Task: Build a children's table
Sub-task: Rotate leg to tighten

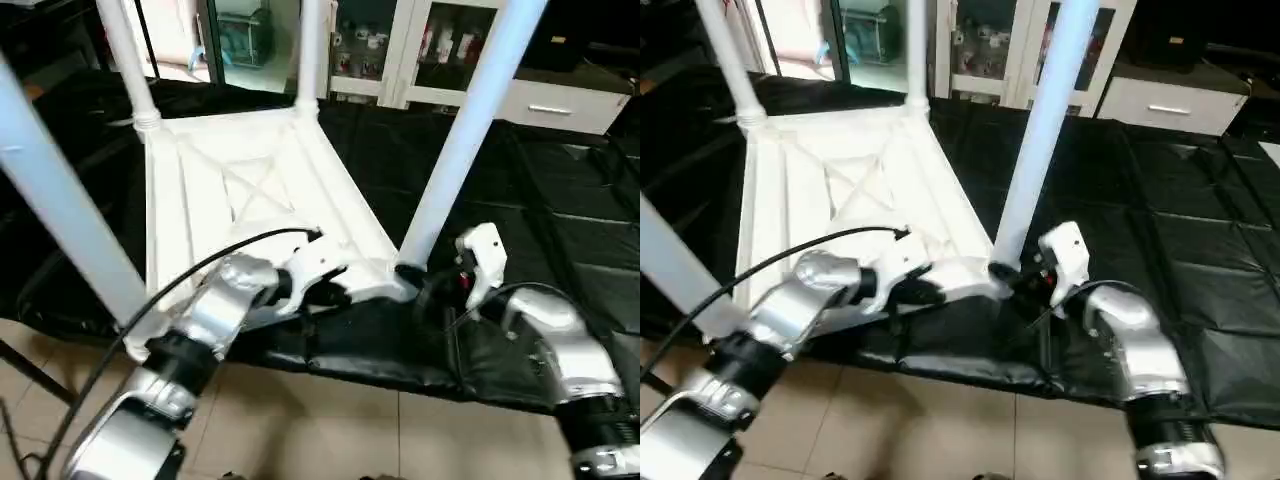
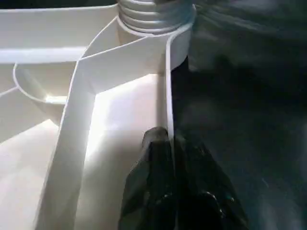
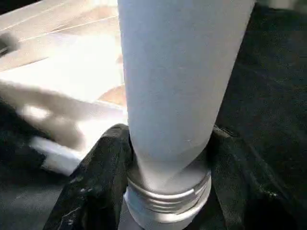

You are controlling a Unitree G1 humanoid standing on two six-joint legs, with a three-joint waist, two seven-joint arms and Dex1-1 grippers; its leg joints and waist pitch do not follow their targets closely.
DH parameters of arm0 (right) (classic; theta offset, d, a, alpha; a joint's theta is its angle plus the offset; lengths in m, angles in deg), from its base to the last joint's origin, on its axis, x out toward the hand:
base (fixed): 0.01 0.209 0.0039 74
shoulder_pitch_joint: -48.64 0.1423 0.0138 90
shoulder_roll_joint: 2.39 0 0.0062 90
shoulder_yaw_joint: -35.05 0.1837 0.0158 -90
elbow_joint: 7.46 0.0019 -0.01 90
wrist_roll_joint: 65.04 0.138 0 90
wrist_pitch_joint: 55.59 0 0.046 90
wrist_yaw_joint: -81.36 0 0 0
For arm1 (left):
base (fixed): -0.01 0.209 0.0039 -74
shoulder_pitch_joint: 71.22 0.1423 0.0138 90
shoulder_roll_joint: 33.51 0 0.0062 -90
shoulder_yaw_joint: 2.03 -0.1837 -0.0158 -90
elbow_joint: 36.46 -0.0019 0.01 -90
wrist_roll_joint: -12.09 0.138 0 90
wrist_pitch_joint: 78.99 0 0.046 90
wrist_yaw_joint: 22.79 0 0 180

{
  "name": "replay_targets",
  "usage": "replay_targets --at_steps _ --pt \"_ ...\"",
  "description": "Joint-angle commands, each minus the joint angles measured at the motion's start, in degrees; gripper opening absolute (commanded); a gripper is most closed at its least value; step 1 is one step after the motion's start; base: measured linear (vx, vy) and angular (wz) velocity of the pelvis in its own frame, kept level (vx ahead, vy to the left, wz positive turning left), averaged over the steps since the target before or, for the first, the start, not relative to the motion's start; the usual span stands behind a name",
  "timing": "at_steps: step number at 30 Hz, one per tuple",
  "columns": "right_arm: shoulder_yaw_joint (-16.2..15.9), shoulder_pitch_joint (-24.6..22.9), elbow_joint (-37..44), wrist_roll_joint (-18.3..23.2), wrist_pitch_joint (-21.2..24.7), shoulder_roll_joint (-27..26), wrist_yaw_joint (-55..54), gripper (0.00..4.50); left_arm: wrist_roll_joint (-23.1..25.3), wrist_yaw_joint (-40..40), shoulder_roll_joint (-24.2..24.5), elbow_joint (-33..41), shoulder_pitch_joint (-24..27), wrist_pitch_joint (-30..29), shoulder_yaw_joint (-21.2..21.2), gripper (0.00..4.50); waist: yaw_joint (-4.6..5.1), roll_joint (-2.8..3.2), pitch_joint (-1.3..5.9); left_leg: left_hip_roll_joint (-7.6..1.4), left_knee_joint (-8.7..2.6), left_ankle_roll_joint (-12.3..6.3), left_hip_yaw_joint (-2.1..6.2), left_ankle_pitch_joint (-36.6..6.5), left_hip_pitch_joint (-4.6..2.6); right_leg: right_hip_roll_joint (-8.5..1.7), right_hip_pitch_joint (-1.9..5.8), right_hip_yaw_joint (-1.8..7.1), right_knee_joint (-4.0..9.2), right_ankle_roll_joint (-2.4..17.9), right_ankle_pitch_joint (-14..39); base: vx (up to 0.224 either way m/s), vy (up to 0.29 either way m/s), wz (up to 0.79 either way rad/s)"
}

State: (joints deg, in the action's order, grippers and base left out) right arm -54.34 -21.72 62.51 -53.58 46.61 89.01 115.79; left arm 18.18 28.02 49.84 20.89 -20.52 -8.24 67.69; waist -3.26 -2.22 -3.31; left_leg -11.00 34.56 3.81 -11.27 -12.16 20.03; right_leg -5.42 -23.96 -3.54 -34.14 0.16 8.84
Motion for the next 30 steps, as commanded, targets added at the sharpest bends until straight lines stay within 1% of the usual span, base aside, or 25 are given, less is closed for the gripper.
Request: replay_targets --at_steps 1,2,3,4,5,6,9,11,12,13,14,15,16,17,19,20,21,22,23,24,25,26,27,28,30 --pt "-1.14 -1.54 -1.02 -4.34 5.18 -3.98 -10.73 2.09 -0.21 -8.12 -4.49 -2.79 -5.11 -1.29 2.68 0.00 0.15 -0.71 3.47 -1.67 -4.40 -2.18 0.73 -9.41 -0.16 -2.58 2.37 2.22 4.59 9.58 20.92 0.000 0.000 0.00" --pt "-0.93 -1.46 -1.01 -5.42 5.60 -5.84 -14.70 2.09 0.23 -11.00 -5.97 -4.75 -6.62 -2.21 3.16 0.00 0.01 -0.45 3.61 -1.71 -4.49 -1.36 0.84 -9.53 -0.41 -2.58 2.35 2.19 4.61 9.59 20.17 0.000 0.000 0.00" --pt "-0.85 -1.11 -1.52 -6.43 5.33 -8.09 -18.75 2.09 0.79 -13.95 -7.56 -6.86 -8.17 -2.37 3.40 0.00 0.14 -0.53 3.40 -1.56 -4.56 -0.72 0.71 -11.14 -0.55 -2.45 2.03 2.17 4.93 9.60 20.80 0.000 0.000 0.00" --pt "-0.84 -1.07 -1.58 -6.48 5.27 -8.32 -19.08 2.08 0.84 -14.24 -7.71 -7.06 -8.32 -2.36 3.43 0.00 0.21 -0.78 3.47 -1.48 -4.69 -0.66 0.90 -12.24 -0.22 -2.55 2.43 2.08 4.92 9.05 21.85 0.000 0.000 0.00" --pt "-1.12 -0.92 -1.71 -6.91 5.19 -9.48 -20.70 2.07 1.01 -15.57 -8.55 -8.23 -9.11 -2.12 3.55 0.00 0.14 -0.79 3.54 -1.44 -4.71 -0.92 0.97 -12.27 -0.11 -2.64 2.56 2.08 4.97 8.71 21.92 0.000 0.000 0.00" --pt "-2.78 -0.77 -1.65 -8.21 5.31 -10.87 -21.86 2.06 1.10 -17.30 -9.78 -9.62 -10.16 -1.85 3.77 0.00 0.13 -0.52 3.47 -1.48 -4.70 -1.13 0.91 -12.53 -0.27 -2.56 2.20 2.16 5.09 8.60 21.13 0.000 0.000 0.00" --pt "-4.16 -0.87 -0.83 -9.17 5.76 -11.60 -22.43 2.05 1.18 -18.28 -10.33 -10.76 -10.98 -1.29 4.13 0.00 0.08 -0.65 3.50 -1.49 -4.75 -1.97 0.95 -12.36 -0.07 -2.57 2.51 2.16 4.84 8.89 18.87 0.000 0.000 0.00" --pt "-4.18 -0.88 -0.64 -9.10 5.68 -11.63 -22.39 2.05 1.11 -18.00 -10.19 -10.92 -11.05 -1.20 4.17 0.00 0.09 -0.62 3.43 -1.50 -4.80 -2.32 0.98 -12.27 0.09 -2.57 2.60 2.16 4.82 9.05 18.27 0.000 0.000 0.00" --pt "-3.01 -0.98 0.20 -7.86 5.27 -12.61 -22.10 2.05 1.22 -17.51 -9.80 -11.97 -11.35 -0.76 4.10 0.00 0.04 -0.73 3.41 -1.45 -4.78 -2.54 0.96 -12.21 0.11 -2.60 2.63 2.15 4.81 8.99 18.38 0.000 0.000 0.00" --pt "-3.01 -0.98 0.20 -7.86 5.27 -12.61 -22.10 2.05 1.22 -17.51 -9.80 -11.97 -11.35 -0.76 4.10 0.00 0.05 -0.72 3.38 -1.50 -4.82 -2.57 0.96 -12.29 0.09 -2.64 2.60 2.17 4.84 9.01 18.63 0.000 0.000 0.00" --pt "-2.61 -1.05 0.74 -7.14 4.37 -12.81 -21.29 2.05 1.22 -17.15 -9.43 -12.12 -11.21 -0.53 4.09 0.00 0.01 -0.70 3.36 -1.52 -4.85 -2.62 1.01 -12.45 0.10 -2.69 2.62 2.14 4.91 8.95 19.19 0.000 0.000 0.00" --pt "-2.87 -1.40 2.02 -5.73 1.71 -12.37 -18.08 2.05 1.24 -16.15 -8.67 -12.59 -10.97 0.22 3.90 0.00 0.00 -0.74 3.29 -1.53 -4.88 -2.66 1.00 -12.85 0.04 -2.71 2.51 2.13 5.05 8.87 19.80 0.000 0.000 0.00" --pt "-2.92 -1.45 2.16 -5.66 1.46 -12.32 -17.76 2.40 1.24 -16.10 -8.61 -12.68 -10.97 0.28 3.89 0.00 -0.04 -0.71 3.28 -1.53 -4.84 -2.67 0.97 -13.16 -0.01 -2.69 2.44 2.13 5.09 8.75 20.12 0.000 0.000 0.00" --pt "-3.00 -1.82 3.31 -5.12 0.31 -11.98 -16.16 2.61 1.21 -15.32 -8.13 -12.92 -10.81 1.15 3.70 0.00 -0.10 -0.73 3.30 -1.60 -4.89 -2.70 1.00 -13.18 -0.05 -2.76 2.43 2.14 5.11 8.76 20.18 0.000 0.000 0.00" --pt "-2.59 -2.38 5.10 -4.06 0.27 -11.02 -14.36 2.77 1.13 -13.85 -7.21 -12.23 -10.03 1.98 3.41 0.00 -0.06 -0.83 3.29 -1.64 -4.95 -2.90 1.07 -12.46 0.29 -2.69 2.67 2.14 4.91 8.80 19.16 0.000 0.000 0.00" --pt "-2.49 -2.63 5.49 -4.21 -0.42 -9.84 -13.50 2.96 1.16 -12.59 -6.46 -11.47 -9.33 2.74 3.04 0.00 -0.04 -0.72 3.29 -1.65 -5.04 -3.23 1.23 -12.77 0.56 -2.77 2.95 2.06 4.88 8.41 19.39 0.000 0.000 0.00" --pt "-2.46 -2.71 5.59 -4.30 -0.72 -9.41 -13.22 3.10 1.16 -12.10 -6.19 -11.19 -9.08 3.04 2.89 0.00 0.51 -0.80 3.26 -1.73 -5.27 -3.29 1.53 -12.87 1.19 -2.84 3.31 1.90 4.82 8.00 19.93 0.000 0.000 0.00" --pt "-2.46 -2.71 5.59 -4.30 -0.72 -9.41 -13.22 3.10 1.16 -12.10 -6.19 -11.19 -9.08 3.04 2.89 0.00 0.51 -0.80 3.26 -1.73 -5.27 -3.29 1.53 -12.87 1.19 -2.84 3.31 1.90 4.82 8.00 19.93 0.000 0.000 0.00" --pt "-1.28 -2.88 5.77 -3.44 -0.47 -8.16 -12.11 3.18 0.95 -10.80 -5.25 -9.97 -8.08 3.17 2.69 0.00 1.04 -0.67 3.46 -1.77 -5.08 -2.92 1.61 -12.45 1.09 -3.00 3.19 1.86 4.88 8.36 19.93 0.000 0.000 0.00" --pt "-0.46 -2.89 5.83 -2.85 -0.22 -7.50 -11.51 3.29 0.72 -9.58 -4.64 -9.05 -7.37 3.79 2.42 0.00 1.03 -0.70 3.59 -1.87 -4.74 -3.31 1.31 -11.78 0.50 -2.94 2.71 2.10 4.84 9.68 17.89 0.000 0.000 0.00" --pt "0.45 -2.81 5.86 -1.81 0.58 -6.14 -9.74 3.29 0.43 -7.63 -3.54 -7.33 -6.10 4.34 1.97 0.00 0.94 -0.77 3.70 -1.86 -4.56 -3.51 1.21 -10.67 0.45 -2.98 2.78 2.20 4.56 10.63 15.70 0.000 0.000 0.00" --pt "0.45 -2.81 5.86 -1.81 0.58 -6.14 -9.74 3.40 0.43 -7.63 -3.54 -7.33 -6.10 4.34 1.97 0.00 0.82 -0.57 3.77 -1.81 -4.53 -3.95 1.18 -9.33 0.53 -2.89 2.94 2.21 4.19 11.56 13.38 0.000 0.000 0.00" --pt "1.44 -2.58 5.51 -0.16 1.49 -3.45 -5.85 3.53 -0.11 -4.62 -1.54 -4.51 -3.97 4.44 1.30 0.00 0.69 -0.50 3.77 -1.93 -4.38 -5.52 1.08 -6.77 0.88 -2.74 3.12 2.10 3.65 13.29 9.05 0.000 0.000 0.00" --pt "1.74 -2.52 5.42 0.27 1.91 -2.49 -4.15 3.62 -0.22 -3.97 -0.88 -3.70 -3.32 3.94 1.24 0.00 0.79 -0.30 3.73 -1.94 -4.35 -5.93 1.08 -6.63 1.07 -2.79 3.27 2.09 3.51 13.70 8.42 0.000 0.000 0.00" --pt "2.15 -2.52 5.65 0.94 2.14 -0.47 -1.14 3.73 -0.83 -1.99 0.36 -1.99 -2.03 4.55 1.05 0.00 0.81 -0.43 3.68 -1.96 -4.18 -6.57 0.84 -6.38 0.85 -2.72 3.12 2.16 3.52 14.56 7.96 0.000 0.000 0.00"
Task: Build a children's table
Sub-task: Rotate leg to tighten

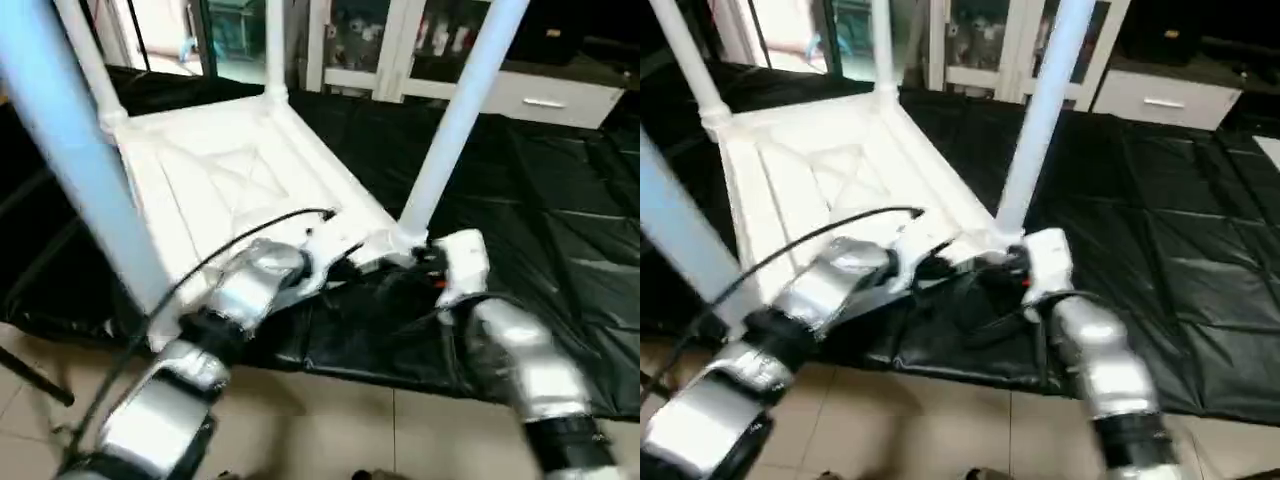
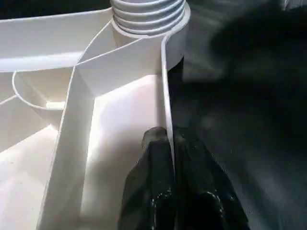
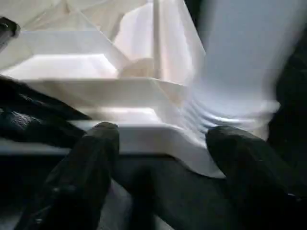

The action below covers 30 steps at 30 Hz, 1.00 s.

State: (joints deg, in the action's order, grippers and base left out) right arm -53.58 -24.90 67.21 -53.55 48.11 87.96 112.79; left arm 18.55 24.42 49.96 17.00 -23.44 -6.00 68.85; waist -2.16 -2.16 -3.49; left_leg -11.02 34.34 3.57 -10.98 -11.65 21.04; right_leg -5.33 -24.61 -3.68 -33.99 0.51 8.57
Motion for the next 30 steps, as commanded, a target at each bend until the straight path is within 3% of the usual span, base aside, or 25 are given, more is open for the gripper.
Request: replay_targets --at_steps 1,2,4,6,9,10,11,12,13,15,18,23,24,30 --pt "1.73 0.65 1.10 1.32 0.58 2.13 3.76 3.82 -1.80 3.03 1.09 3.24 1.82 2.51 -0.17 0.00 -0.43 -0.63 3.94 -1.91 -3.90 -6.41 0.56 -7.01 -0.23 -2.86 3.81 2.26 3.27 14.32 8.39 0.000 0.000 0.00" --pt "1.73 0.65 1.10 1.32 0.58 2.13 3.76 3.93 -1.80 3.03 1.09 3.24 1.82 2.51 -0.17 0.00 -0.37 -0.56 3.73 -1.93 -3.98 -6.48 0.55 -7.32 -0.01 -2.86 3.79 2.28 3.39 14.18 9.50 0.000 0.000 0.00" --pt "2.38 0.04 2.52 3.50 1.66 5.49 8.50 4.07 -2.28 4.29 2.45 5.09 3.13 2.12 -0.11 0.00 -0.35 -1.07 3.70 -1.93 -3.96 -6.24 0.42 -8.47 -0.26 -2.90 3.60 2.27 3.63 13.69 11.97 0.000 0.000 0.00" --pt "2.13 -1.71 5.68 6.40 3.98 9.35 14.43 4.25 -2.17 4.47 3.37 6.51 4.11 1.26 0.27 0.00 -0.61 -1.06 3.73 -2.17 -3.91 -6.67 0.51 -8.38 -0.27 -2.88 3.82 2.36 3.51 13.11 12.04 0.000 0.000 0.00" --pt "2.06 -2.51 6.66 7.20 4.66 10.88 16.36 4.49 -2.36 4.81 3.78 7.65 4.62 0.90 0.41 0.00 -0.61 -1.07 3.69 -2.07 -3.81 -7.08 0.43 -7.78 -0.02 -2.90 3.57 2.31 3.54 12.63 12.59 0.000 0.000 0.00" --pt "1.96 -2.58 6.61 7.15 4.46 11.33 16.87 4.49 -2.69 5.34 3.92 8.51 4.99 0.83 0.48 0.00 -0.59 -0.85 3.70 -2.08 -3.85 -6.84 0.49 -8.05 -0.03 -2.98 3.53 2.30 3.62 12.50 13.36 0.000 0.000 0.00" --pt "1.93 -2.56 6.49 7.04 4.29 11.53 17.23 4.49 -2.94 5.80 4.03 9.19 5.28 0.76 0.52 0.00 -0.46 -1.02 3.69 -2.05 -3.86 -6.32 0.48 -8.73 0.01 -2.95 3.49 2.22 3.80 12.11 15.08 0.000 0.000 0.00" --pt "1.81 -2.35 6.03 7.03 4.41 11.59 17.77 4.49 -3.38 6.53 4.09 10.15 5.68 0.46 0.53 0.00 -0.52 -0.71 3.73 -2.06 -3.88 -6.04 0.53 -8.79 -0.06 -3.00 3.49 2.25 3.81 12.13 15.36 0.000 0.000 0.00" --pt "1.53 -2.02 5.45 7.09 4.77 11.55 18.77 4.49 -3.73 7.33 4.11 10.96 6.02 0.33 0.44 0.00 -0.43 -0.80 3.86 -2.04 -3.80 -5.92 0.48 -8.06 -0.08 -2.85 3.44 2.27 3.69 12.38 14.01 0.000 0.000 0.00" --pt "0.27 -0.96 3.71 7.89 6.09 11.36 21.09 4.49 -3.93 7.87 4.08 12.42 6.65 -0.76 0.23 0.00 -0.41 -0.34 3.91 -2.06 -3.75 -6.29 0.45 -7.58 -0.19 -2.70 3.39 2.26 3.47 13.40 12.06 0.000 0.000 0.00" --pt "-2.25 2.59 -1.66 5.56 3.01 10.56 21.88 4.49 -3.87 8.27 3.82 13.71 7.24 -1.74 -0.27 0.00 -0.30 -0.64 3.96 -2.12 -3.65 -6.48 0.40 -6.74 -0.20 -2.71 3.33 2.18 3.17 14.78 9.96 0.000 0.000 0.00" --pt "-1.93 7.39 -6.63 4.58 0.99 8.04 20.61 4.49 -3.96 8.75 3.80 15.20 7.73 -2.54 -0.80 0.00 -0.53 -1.32 4.15 -2.05 -3.37 -7.64 0.23 -3.94 -0.31 -2.80 3.47 2.31 2.66 15.35 7.66 0.000 0.000 0.00" --pt "-2.07 8.23 -7.68 4.28 0.62 7.74 20.72 4.49 -3.99 9.22 3.90 15.78 7.93 -2.74 -1.03 0.00 -0.65 -1.11 4.17 -2.08 -3.35 -7.99 0.28 -3.05 -0.30 -2.82 3.46 2.27 2.42 15.75 6.98 0.000 0.000 0.00" --pt "-3.81 10.81 -12.85 2.48 -1.54 7.88 21.58 4.49 -4.34 11.47 4.50 18.48 8.99 -3.68 -1.95 0.00 -1.35 -1.20 4.16 -2.05 -3.20 -8.65 0.07 -2.04 -0.47 -2.84 3.39 2.30 2.27 16.19 6.76 0.000 0.000 0.00"
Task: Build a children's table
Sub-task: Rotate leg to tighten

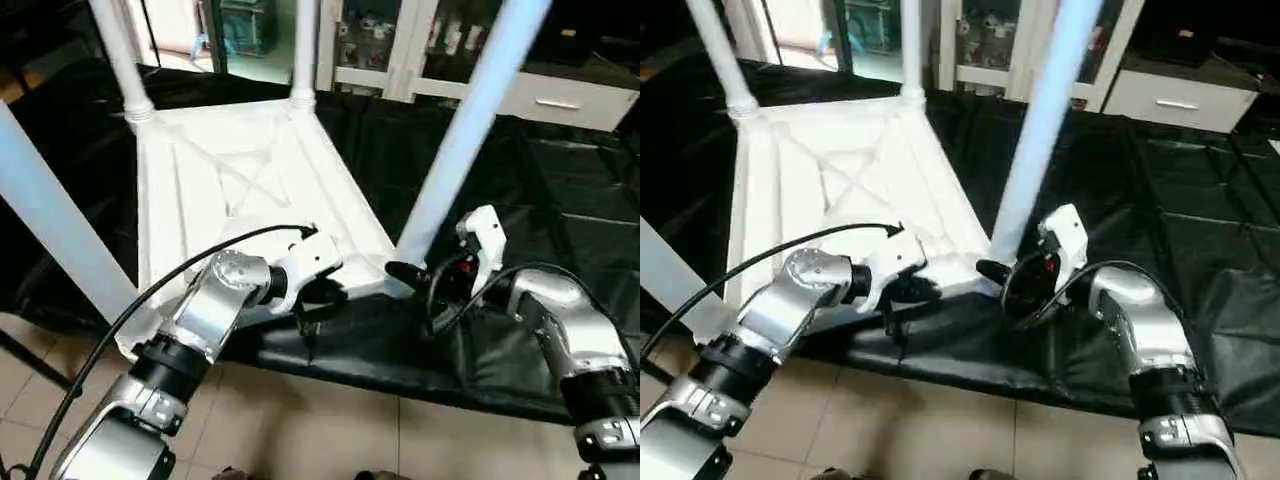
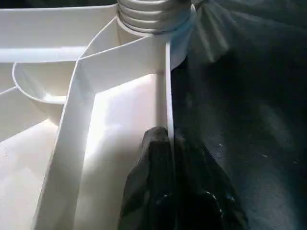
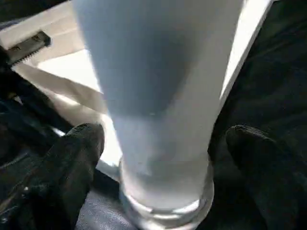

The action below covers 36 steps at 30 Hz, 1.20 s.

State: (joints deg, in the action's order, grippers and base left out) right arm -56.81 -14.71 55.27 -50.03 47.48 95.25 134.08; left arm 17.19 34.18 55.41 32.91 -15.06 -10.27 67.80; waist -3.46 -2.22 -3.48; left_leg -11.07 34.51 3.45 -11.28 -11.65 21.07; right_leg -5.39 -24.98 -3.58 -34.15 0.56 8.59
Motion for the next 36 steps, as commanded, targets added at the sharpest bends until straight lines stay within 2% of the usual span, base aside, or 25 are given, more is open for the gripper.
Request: replay_targets --at_steps 1,3,4,7,9,13,15,24,27,32,34,35,36 --pt "-0.58 0.61 -0.91 -1.04 -0.91 0.59 0.29 4.49 -2.97 1.71 -0.95 2.57 0.61 0.59 -0.90 0.00 -0.06 -1.13 4.07 -2.00 -3.43 -8.36 0.37 -2.40 -0.49 -2.76 3.75 2.21 2.56 15.97 7.36 0.000 0.000 0.00" --pt "-0.89 0.71 -1.82 -1.33 -1.50 1.31 2.19 4.49 -3.54 3.25 -0.42 3.82 1.05 0.69 -1.10 0.00 -0.18 -1.15 4.17 -2.03 -3.43 -7.75 0.41 -3.18 -0.54 -2.77 3.81 2.23 2.56 15.40 8.27 0.000 0.000 0.00" --pt "-0.92 0.55 -1.68 -1.19 -1.44 1.54 2.82 4.22 -3.57 3.38 -0.33 3.97 1.10 0.68 -1.12 0.00 -0.18 -1.13 4.15 -2.01 -3.44 -7.67 0.40 -3.38 -0.52 -2.77 3.78 2.23 2.61 15.36 8.41 0.000 0.000 0.00" --pt "-0.86 0.10 -1.39 -1.01 -1.33 2.03 4.21 4.14 -3.49 3.62 -0.09 4.24 1.21 0.69 -1.18 0.00 -0.26 -1.03 4.21 -2.06 -3.42 -7.57 0.44 -3.27 -0.54 -2.74 3.86 2.24 2.49 15.38 7.61 0.000 0.000 0.00" --pt "-0.67 -0.07 -1.86 -1.05 -1.73 2.21 4.82 3.83 -3.39 3.94 0.04 4.52 1.31 0.52 -1.25 0.00 -0.32 -0.89 4.28 -1.98 -3.35 -7.69 0.45 -2.94 -0.50 -2.70 3.88 2.24 2.40 15.47 7.27 0.000 0.000 0.00" --pt "-0.50 0.06 -2.90 -0.70 -2.84 2.18 5.14 3.62 -3.36 4.30 0.21 4.86 1.48 0.30 -1.41 0.00 -0.31 -0.87 4.34 -1.96 -3.29 -7.28 0.45 -3.99 -0.46 -2.75 3.91 2.24 2.53 15.53 8.13 0.000 0.000 0.00" --pt "-0.55 0.10 -3.31 -1.17 -3.37 2.18 5.65 3.34 -3.38 4.39 0.29 5.01 1.55 0.22 -1.51 0.00 -0.29 -0.90 4.36 -1.97 -3.31 -6.96 0.49 -4.19 -0.46 -2.71 3.92 2.22 2.50 15.39 8.37 0.000 0.000 0.00" --pt "-0.87 0.62 -5.72 -2.02 -5.37 2.12 6.70 2.64 -3.08 4.30 0.52 4.84 1.54 0.18 -1.68 0.00 -0.38 -1.02 4.55 -1.93 -3.12 -7.48 0.48 -3.55 -0.38 -2.71 3.98 2.18 2.30 15.83 7.26 0.000 0.000 0.00" --pt "-0.76 0.49 -6.16 -2.26 -5.46 2.04 6.56 2.58 -3.13 4.18 0.56 4.65 1.49 0.01 -1.58 0.00 -0.34 -1.10 4.51 -1.91 -3.10 -7.53 0.49 -3.62 -0.39 -2.66 3.95 2.19 2.31 15.66 7.49 0.000 0.000 0.00" --pt "0.18 -0.14 -6.37 -2.75 -4.21 0.99 2.24 2.51 -3.13 3.31 0.05 3.37 0.91 -0.64 -1.11 0.00 -0.23 -1.01 4.36 -1.90 -3.19 -7.15 0.53 -4.05 -0.33 -2.63 3.88 2.19 2.42 15.36 8.49 0.000 0.000 0.00" --pt "1.14 -1.18 -5.06 -3.13 -2.17 -0.80 -3.41 2.51 -2.57 1.47 -1.07 1.19 -0.27 -0.90 -0.74 0.00 -0.12 -1.04 4.27 -1.89 -3.27 -6.55 0.55 -5.05 -0.37 -2.58 3.81 2.18 2.61 14.95 9.83 0.000 0.000 0.00" --pt "1.14 -1.18 -5.06 -3.13 -2.17 -0.80 -3.41 2.51 -2.57 1.47 -1.07 1.19 -0.27 -0.90 -0.74 0.00 -0.06 -1.02 4.12 -1.79 -3.42 -5.77 0.55 -6.11 -0.41 -2.53 3.70 2.19 2.92 14.16 11.79 0.000 0.000 0.00" --pt "2.32 -2.26 -3.30 -3.20 0.02 -3.16 -9.37 2.50 -1.74 -1.56 -2.76 -1.95 -2.06 -0.97 -0.10 0.00 0.11 -0.97 3.97 -1.62 -3.54 -4.65 0.57 -7.50 -0.35 -2.38 3.68 2.23 3.34 12.97 14.25 0.000 0.000 0.00"
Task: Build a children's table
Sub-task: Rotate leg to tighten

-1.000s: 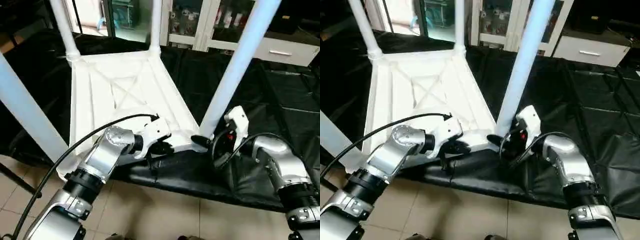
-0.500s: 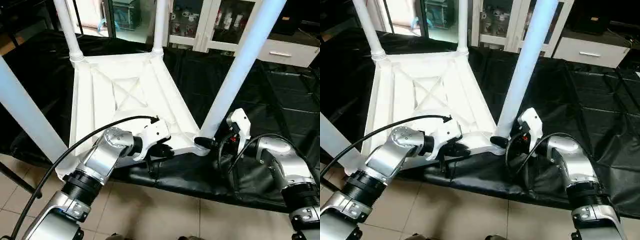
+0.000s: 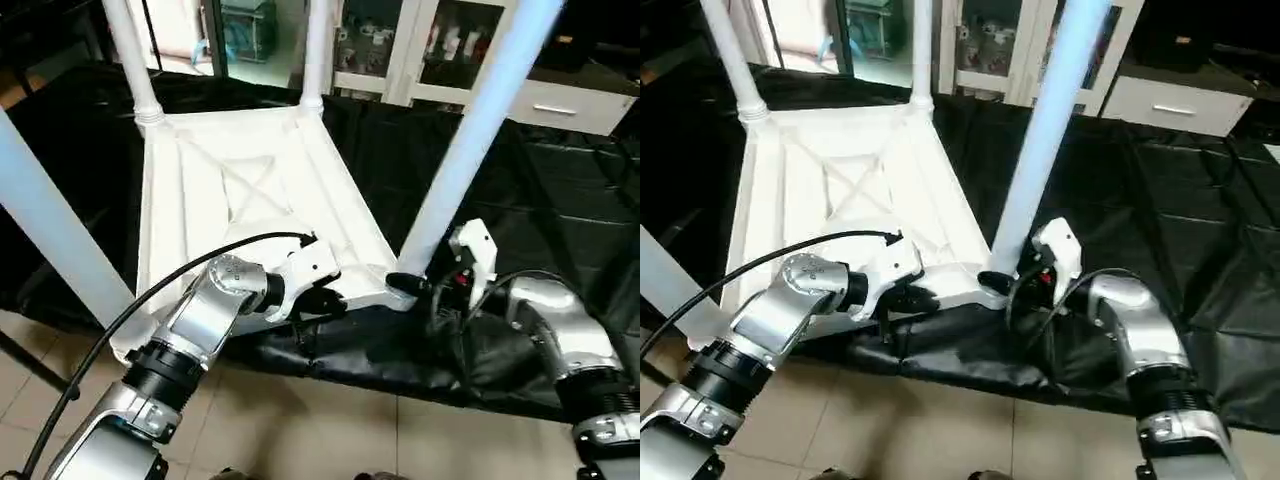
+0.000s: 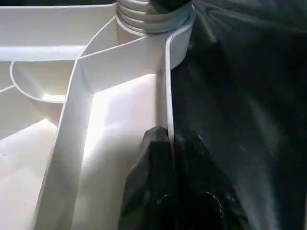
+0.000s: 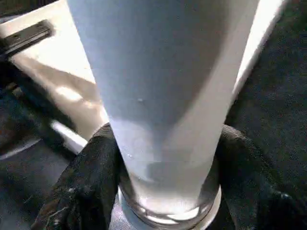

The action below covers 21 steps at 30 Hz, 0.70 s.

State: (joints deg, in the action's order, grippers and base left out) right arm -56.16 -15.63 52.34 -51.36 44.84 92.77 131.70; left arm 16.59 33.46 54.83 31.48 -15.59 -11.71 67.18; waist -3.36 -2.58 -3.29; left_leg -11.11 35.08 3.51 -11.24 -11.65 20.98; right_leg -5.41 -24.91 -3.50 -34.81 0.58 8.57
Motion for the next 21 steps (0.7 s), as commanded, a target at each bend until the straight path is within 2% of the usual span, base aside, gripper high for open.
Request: replay_targets --at_steps 1,2,3,4,5,6,7,8,9,11,13,16,17,18,21 --pt "2.28 -1.78 0.54 -1.91 3.75 -2.06 -10.06 2.50 -0.70 -2.74 -3.26 -2.47 -2.70 0.49 0.91 0.00 -0.04 -0.61 3.78 -1.63 -4.16 -4.11 0.54 -8.42 -0.48 -2.43 3.45 2.13 4.22 12.30 15.65 0.000 0.000 0.00" --pt "2.62 -2.01 1.08 -1.94 4.39 -2.88 -11.83 2.50 -0.44 -3.90 -3.92 -3.66 -3.42 0.50 1.14 0.00 0.00 -0.64 3.89 -1.56 -4.22 -3.11 0.65 -9.06 -0.47 -2.50 3.55 2.08 4.35 11.17 17.27 0.000 0.000 0.00" --pt "3.48 -2.07 1.45 -2.17 5.52 -4.59 -15.84 2.49 0.24 -6.61 -5.21 -6.03 -4.91 0.41 1.58 0.00 -0.13 -0.41 3.89 -1.60 -4.35 -2.52 0.77 -9.82 -0.64 -2.55 3.45 2.03 4.49 10.61 18.39 0.000 0.000 0.00" --pt "3.48 -2.07 1.45 -2.17 5.52 -4.59 -15.84 2.49 0.24 -6.61 -5.21 -6.03 -4.91 0.41 1.58 0.00 0.05 -0.52 3.78 -1.44 -4.35 -2.43 0.62 -10.12 -0.50 -2.31 3.35 2.08 4.71 10.20 18.77 0.000 0.000 0.00" --pt "5.22 -1.82 1.49 -3.27 7.52 -7.76 -24.69 2.49 1.27 -12.21 -7.78 -10.36 -7.83 -0.95 2.68 0.00 0.07 -0.43 3.71 -1.36 -4.46 -1.76 0.73 -10.58 -0.39 -2.32 3.35 2.04 4.84 9.51 19.62 0.000 0.000 0.00" --pt "5.73 -1.73 1.45 -3.67 8.09 -8.62 -27.39 2.49 1.50 -13.81 -8.51 -11.52 -8.63 -1.48 3.04 0.00 0.12 -0.38 3.73 -1.30 -4.51 -0.96 0.69 -11.55 -0.76 -2.26 2.91 2.02 5.06 9.10 20.96 0.000 0.000 0.00" --pt "5.76 -1.72 1.44 -3.70 8.12 -8.67 -27.57 2.49 1.50 -13.91 -8.55 -11.60 -8.68 -1.50 3.06 0.00 -0.02 -0.57 3.77 -1.23 -4.52 -0.83 0.83 -12.22 -0.60 -2.43 3.21 1.87 5.22 8.42 22.42 0.000 0.000 0.00" --pt "6.55 -1.56 1.37 -4.20 8.60 -10.03 -31.83 2.49 1.61 -16.23 -9.68 -13.57 -9.97 -1.65 3.59 0.00 0.00 -0.44 3.71 -1.25 -4.59 -0.87 0.90 -12.39 -0.50 -2.49 3.28 1.87 5.29 8.23 22.74 0.000 0.000 0.00" --pt "8.08 -1.43 1.68 -4.91 8.28 -12.65 -38.68 2.49 2.11 -19.82 -11.43 -17.10 -12.20 -1.16 4.09 0.00 0.01 -0.24 3.72 -1.10 -4.52 -0.70 0.81 -13.03 -0.71 -2.34 2.73 1.87 5.62 7.39 23.56 0.000 0.000 0.00" --pt "8.32 -1.37 1.60 -5.93 7.45 -15.46 -43.74 2.49 2.08 -24.13 -13.73 -20.46 -14.39 -0.11 5.20 0.00 0.10 -0.30 3.93 -1.05 -4.61 0.01 0.89 -13.33 -0.89 -2.22 2.59 1.83 5.66 6.79 23.40 0.000 0.000 0.00" --pt "6.14 -1.32 1.72 -7.21 7.18 -16.96 -44.09 2.49 2.21 -25.17 -14.95 -22.45 -15.65 1.18 5.06 0.00 -0.12 -0.34 3.86 -1.14 -4.71 -0.87 0.91 -13.03 -0.67 -2.30 2.89 1.85 5.41 7.38 20.24 0.000 0.000 0.00" --pt "4.95 -1.34 3.00 -7.60 6.30 -17.54 -42.80 2.49 2.42 -24.98 -14.99 -22.91 -15.82 1.75 4.97 0.00 -0.13 -0.34 3.96 -1.25 -4.78 -1.93 0.99 -11.22 -0.21 -2.37 3.38 1.83 4.90 8.33 16.17 0.000 0.000 0.00" --pt "4.95 -1.34 3.00 -7.60 6.30 -17.54 -42.80 2.49 2.42 -24.98 -14.99 -22.91 -15.82 1.75 4.97 0.00 -0.15 -0.30 3.97 -1.27 -4.78 -2.06 0.98 -11.01 -0.19 -2.42 3.42 1.84 4.86 8.57 15.69 0.000 0.000 0.00" --pt "4.45 -1.45 4.21 -7.24 5.31 -17.66 -41.86 2.49 2.65 -24.79 -14.51 -23.80 -15.84 2.65 4.91 0.00 -0.14 -0.59 3.96 -1.26 -4.72 -2.39 0.88 -10.77 -0.19 -2.47 3.42 1.86 4.87 8.91 15.17 0.000 0.000 0.00" --pt "4.14 -1.63 5.15 -7.01 4.16 -17.55 -40.80 2.49 2.85 -24.36 -13.95 -24.65 -15.87 3.73 4.62 0.00 -0.21 -0.44 3.86 -1.26 -4.71 -2.82 0.79 -11.05 -0.35 -2.53 3.36 1.94 4.98 9.19 15.93 0.000 0.000 0.00"
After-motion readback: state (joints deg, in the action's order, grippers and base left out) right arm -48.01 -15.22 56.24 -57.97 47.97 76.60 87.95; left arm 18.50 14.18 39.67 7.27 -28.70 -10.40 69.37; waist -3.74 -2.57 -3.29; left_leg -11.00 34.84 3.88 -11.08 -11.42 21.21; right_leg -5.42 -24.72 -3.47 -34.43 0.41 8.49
